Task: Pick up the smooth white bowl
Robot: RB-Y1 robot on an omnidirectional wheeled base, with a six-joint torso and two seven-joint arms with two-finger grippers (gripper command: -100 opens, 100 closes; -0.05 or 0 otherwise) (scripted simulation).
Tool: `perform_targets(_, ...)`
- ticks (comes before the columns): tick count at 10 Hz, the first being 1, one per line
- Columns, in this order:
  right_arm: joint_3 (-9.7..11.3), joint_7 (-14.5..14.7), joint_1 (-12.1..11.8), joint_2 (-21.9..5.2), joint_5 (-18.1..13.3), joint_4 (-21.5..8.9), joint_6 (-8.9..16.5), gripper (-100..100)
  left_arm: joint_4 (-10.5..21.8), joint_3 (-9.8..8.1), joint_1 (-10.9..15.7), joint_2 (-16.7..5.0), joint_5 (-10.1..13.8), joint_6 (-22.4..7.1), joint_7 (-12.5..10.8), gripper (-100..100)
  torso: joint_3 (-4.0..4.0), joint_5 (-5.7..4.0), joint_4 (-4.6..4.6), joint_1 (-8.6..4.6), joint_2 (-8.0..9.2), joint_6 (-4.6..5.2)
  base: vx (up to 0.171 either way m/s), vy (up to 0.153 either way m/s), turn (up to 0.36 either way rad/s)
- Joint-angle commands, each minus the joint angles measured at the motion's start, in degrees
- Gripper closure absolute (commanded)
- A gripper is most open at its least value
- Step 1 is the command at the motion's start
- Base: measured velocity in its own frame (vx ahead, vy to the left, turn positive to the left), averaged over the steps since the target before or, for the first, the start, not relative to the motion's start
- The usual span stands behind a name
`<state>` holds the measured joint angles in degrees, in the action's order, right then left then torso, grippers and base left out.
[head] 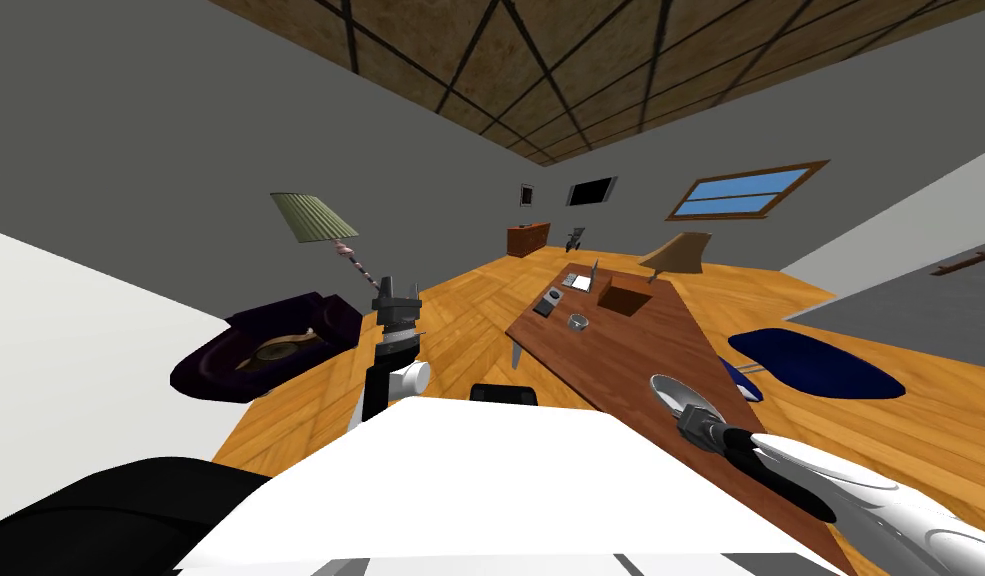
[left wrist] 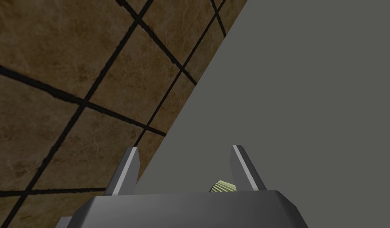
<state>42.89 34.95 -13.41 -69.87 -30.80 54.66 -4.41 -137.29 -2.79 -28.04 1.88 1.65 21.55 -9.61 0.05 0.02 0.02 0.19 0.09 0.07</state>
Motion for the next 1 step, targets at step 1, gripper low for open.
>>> perform_targets(1,0.00,0.00,0.00,0.00,0.00,0.00,0.00,0,0.00,0.00,0.00,0.00,0.00,0.00,0.00,0,0.00,0.00,0.00,0.00,0.00,0.00,0.000,0.000,0.000)
